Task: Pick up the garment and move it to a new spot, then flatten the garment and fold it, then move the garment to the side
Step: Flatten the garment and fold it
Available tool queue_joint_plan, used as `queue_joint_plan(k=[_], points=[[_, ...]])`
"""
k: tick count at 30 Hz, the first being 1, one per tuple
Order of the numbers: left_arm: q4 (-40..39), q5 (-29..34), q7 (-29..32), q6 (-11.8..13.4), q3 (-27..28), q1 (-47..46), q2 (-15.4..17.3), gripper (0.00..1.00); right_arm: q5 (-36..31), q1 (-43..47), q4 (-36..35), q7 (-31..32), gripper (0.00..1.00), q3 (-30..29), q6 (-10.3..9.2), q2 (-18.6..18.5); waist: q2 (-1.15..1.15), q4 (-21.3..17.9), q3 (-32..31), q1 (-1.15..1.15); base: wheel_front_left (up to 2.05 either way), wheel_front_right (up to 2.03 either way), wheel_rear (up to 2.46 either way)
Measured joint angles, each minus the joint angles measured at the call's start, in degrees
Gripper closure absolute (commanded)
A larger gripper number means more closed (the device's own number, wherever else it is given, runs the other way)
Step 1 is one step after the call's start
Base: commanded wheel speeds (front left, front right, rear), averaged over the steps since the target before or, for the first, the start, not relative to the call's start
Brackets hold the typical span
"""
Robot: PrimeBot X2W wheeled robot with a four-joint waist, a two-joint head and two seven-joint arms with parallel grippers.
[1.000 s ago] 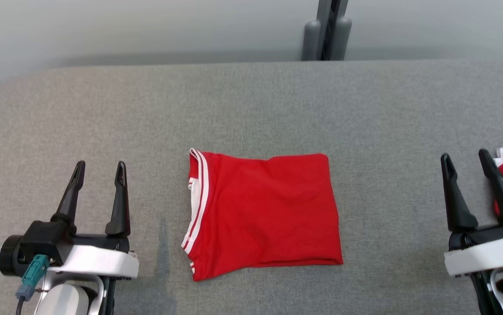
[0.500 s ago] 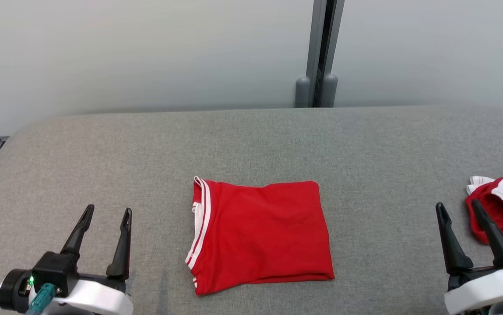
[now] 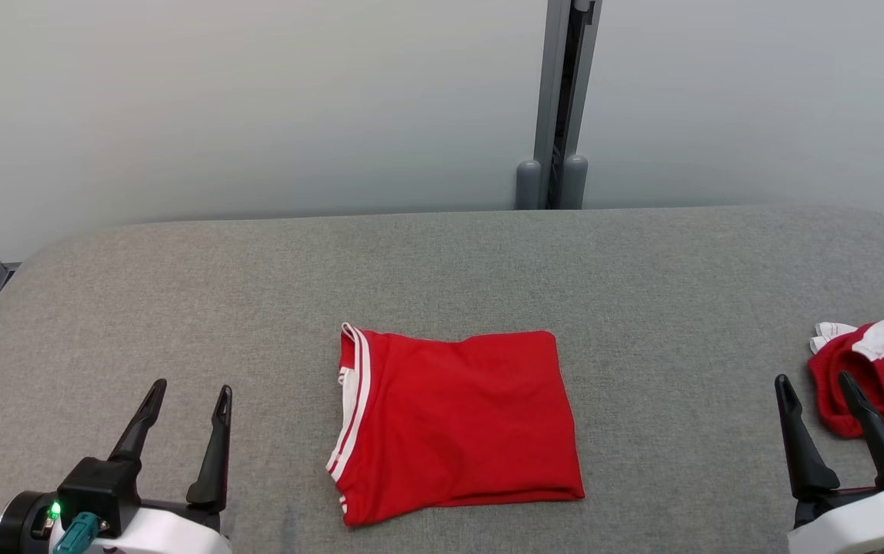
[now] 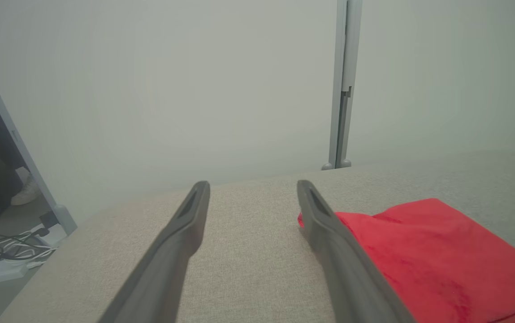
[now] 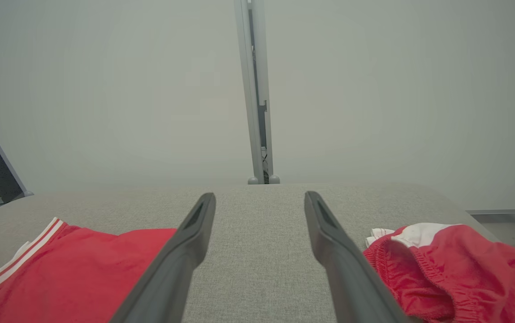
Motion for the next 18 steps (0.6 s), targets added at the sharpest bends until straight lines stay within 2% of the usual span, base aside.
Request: queue_joint_plan(k=[18], points=[[-1.0, -0.9, 0.7, 1.2, -0.1, 0.4, 0.0, 0.00, 0.0, 0.0, 0.2, 0.2, 0.00, -0.6, 0.00, 0.0, 0.00, 0.1, -0.1, 0.00, 0.00, 0.00, 0.00]])
